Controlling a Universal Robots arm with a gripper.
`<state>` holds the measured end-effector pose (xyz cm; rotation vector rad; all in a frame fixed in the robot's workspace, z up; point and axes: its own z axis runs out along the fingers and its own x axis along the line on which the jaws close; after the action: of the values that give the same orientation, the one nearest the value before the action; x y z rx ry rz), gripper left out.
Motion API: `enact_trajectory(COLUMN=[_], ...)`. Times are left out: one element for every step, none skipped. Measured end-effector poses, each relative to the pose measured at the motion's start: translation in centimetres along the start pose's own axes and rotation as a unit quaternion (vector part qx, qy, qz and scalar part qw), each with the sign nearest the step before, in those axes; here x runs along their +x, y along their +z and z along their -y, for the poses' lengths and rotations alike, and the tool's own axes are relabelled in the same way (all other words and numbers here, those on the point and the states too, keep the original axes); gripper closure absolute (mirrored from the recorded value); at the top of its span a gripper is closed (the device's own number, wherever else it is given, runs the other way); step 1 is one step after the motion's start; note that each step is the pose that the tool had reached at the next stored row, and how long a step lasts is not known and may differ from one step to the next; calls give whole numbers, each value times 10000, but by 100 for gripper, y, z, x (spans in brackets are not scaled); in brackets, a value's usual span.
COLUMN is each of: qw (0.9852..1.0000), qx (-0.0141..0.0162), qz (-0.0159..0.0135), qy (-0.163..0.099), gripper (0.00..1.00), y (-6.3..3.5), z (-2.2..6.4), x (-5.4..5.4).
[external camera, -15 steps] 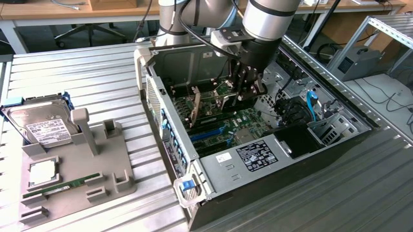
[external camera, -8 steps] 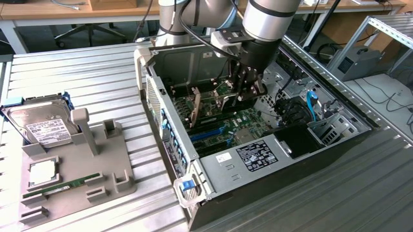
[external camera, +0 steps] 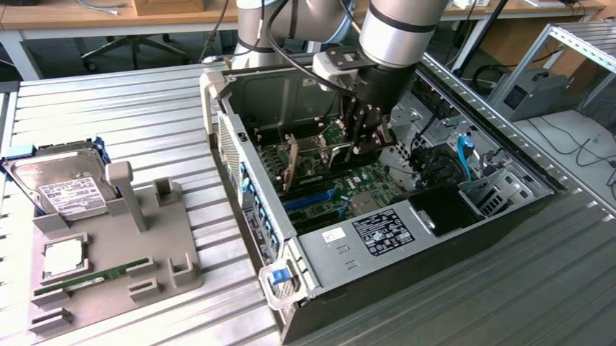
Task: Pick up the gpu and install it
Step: 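Insert the gpu into the slot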
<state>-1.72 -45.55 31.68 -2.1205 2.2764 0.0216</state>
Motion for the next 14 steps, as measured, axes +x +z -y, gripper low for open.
enact_trajectory(qw=[10000,10000,10000,10000,10000,10000,10000,10000,10000,10000,10000,10000,10000,10000], qx=[0,1,1,0,1,1,1,1,1,1,1,1,1,1], qz=[2,2,2,2,3,3,2,2,2,3,3,2,2,2], qy=[0,0,1,1,0,0,0,0,0,0,0,-1,0,0], gripper=[73,73,73,73,73,73,73,73,73,73,73,73,73,73], y=[2,2,2,3,3,3,3,3,4,9,18,29,45,59], z=[0,0,-4,-13,-26,-44,-63,-79,-95,-101,-103,-103,-104,-104], x=[0,0,0,1,2,3,4,5,7,7,8,8,9,10])
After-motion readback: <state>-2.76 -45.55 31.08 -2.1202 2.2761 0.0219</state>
